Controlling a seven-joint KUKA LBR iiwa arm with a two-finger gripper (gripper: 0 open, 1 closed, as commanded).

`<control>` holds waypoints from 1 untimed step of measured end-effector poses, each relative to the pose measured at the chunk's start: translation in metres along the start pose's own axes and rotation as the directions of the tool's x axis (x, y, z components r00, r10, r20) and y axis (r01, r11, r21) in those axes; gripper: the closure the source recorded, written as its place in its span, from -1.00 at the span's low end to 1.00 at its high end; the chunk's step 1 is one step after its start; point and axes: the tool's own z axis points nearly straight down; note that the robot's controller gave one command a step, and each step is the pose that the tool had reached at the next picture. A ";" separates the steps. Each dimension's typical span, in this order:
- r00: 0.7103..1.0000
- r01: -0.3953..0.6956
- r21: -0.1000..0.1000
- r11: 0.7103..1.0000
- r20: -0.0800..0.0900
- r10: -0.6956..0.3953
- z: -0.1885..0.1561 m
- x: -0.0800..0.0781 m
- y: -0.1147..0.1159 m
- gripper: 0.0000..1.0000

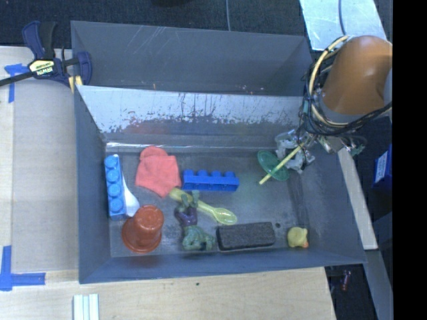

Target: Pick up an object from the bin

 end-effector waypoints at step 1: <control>1.000 -0.002 -0.002 1.000 -0.002 0.002 -0.050 0.000 0.000 1.00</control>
Offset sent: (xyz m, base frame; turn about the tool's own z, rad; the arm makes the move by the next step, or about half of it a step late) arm -0.0011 0.0003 0.0396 0.0011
